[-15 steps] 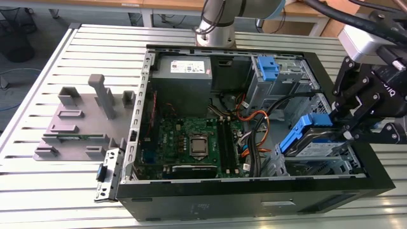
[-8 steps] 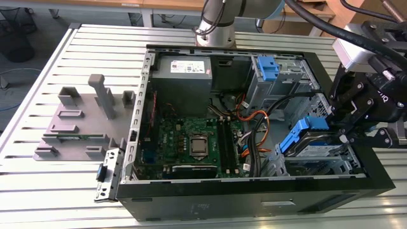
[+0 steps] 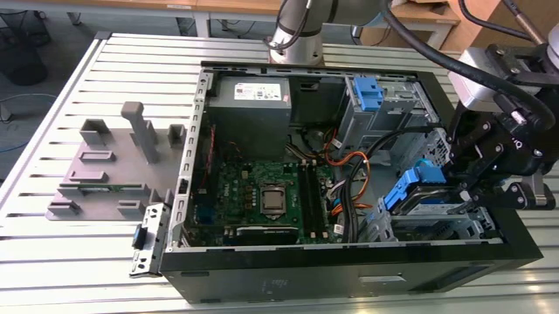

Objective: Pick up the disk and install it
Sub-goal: 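Insert the disk into the insertion slot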

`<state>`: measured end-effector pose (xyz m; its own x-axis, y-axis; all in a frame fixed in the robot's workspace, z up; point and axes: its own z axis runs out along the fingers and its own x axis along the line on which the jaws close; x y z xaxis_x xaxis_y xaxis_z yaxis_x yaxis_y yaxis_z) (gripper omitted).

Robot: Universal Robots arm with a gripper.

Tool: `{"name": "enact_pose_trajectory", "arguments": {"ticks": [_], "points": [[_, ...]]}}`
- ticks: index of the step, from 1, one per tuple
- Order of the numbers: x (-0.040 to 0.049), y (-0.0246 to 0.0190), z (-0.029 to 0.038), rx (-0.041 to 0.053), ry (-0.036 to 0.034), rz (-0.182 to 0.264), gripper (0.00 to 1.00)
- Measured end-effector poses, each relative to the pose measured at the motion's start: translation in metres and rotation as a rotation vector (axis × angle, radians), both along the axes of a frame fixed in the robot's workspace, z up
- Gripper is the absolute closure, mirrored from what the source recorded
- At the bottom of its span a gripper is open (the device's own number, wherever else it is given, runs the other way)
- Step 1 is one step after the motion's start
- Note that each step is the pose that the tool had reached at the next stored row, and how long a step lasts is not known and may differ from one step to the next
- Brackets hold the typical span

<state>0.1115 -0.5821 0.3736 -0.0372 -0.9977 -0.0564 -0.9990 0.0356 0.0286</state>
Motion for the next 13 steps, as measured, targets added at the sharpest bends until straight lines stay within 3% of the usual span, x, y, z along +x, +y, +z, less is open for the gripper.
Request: {"name": "enact_pose_trajectory", "arguments": {"ticks": [5, 13], "points": [[0.0000, 0.0000, -0.0084, -0.0001, 0.0000, 0.000, 0.65], [0.0000, 0.0000, -0.0090, 0.0004, -0.0001, 0.000, 0.64]]}}
